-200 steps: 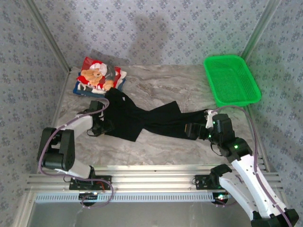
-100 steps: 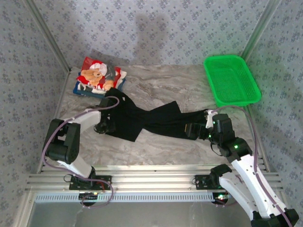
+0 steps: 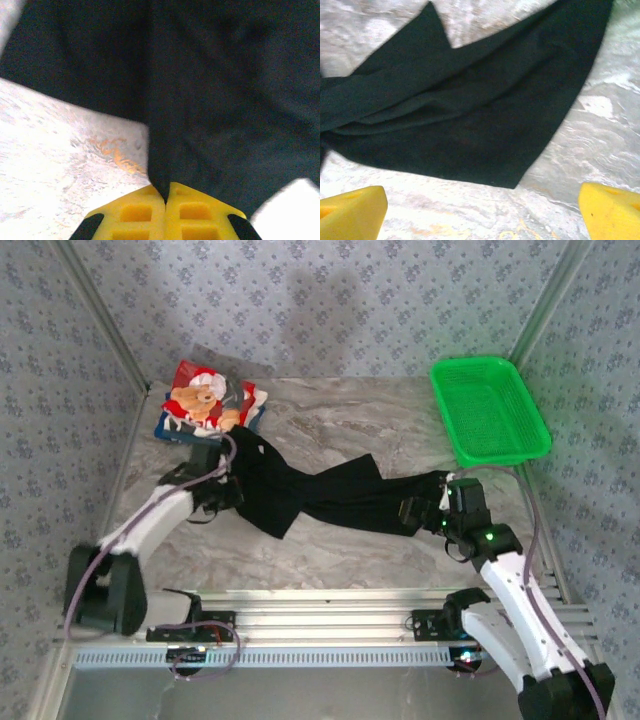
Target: Fold and stack the t-shirts
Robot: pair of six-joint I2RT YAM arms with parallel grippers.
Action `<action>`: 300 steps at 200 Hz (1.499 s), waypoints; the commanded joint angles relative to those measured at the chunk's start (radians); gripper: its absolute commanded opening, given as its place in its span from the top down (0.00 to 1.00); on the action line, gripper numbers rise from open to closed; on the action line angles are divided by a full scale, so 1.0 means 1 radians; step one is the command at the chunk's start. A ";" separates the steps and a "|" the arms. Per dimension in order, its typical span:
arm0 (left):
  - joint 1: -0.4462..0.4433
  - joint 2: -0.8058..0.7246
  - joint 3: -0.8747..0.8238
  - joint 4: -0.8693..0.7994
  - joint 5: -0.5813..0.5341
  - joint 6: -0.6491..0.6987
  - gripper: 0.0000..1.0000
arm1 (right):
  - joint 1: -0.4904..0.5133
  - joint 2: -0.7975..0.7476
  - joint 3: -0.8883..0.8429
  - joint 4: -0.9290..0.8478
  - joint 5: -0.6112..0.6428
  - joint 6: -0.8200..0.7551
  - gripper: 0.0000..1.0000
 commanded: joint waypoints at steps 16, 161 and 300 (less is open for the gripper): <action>0.082 -0.250 0.098 -0.109 0.137 -0.024 1.00 | -0.071 0.114 0.003 0.075 -0.003 0.003 0.00; 0.206 -0.473 0.038 -0.201 0.324 -0.024 1.00 | -0.107 0.458 0.211 0.259 -0.082 0.120 0.03; 0.206 -0.632 -0.062 -0.285 0.253 -0.052 1.00 | -0.028 1.096 0.699 0.092 0.162 0.045 0.18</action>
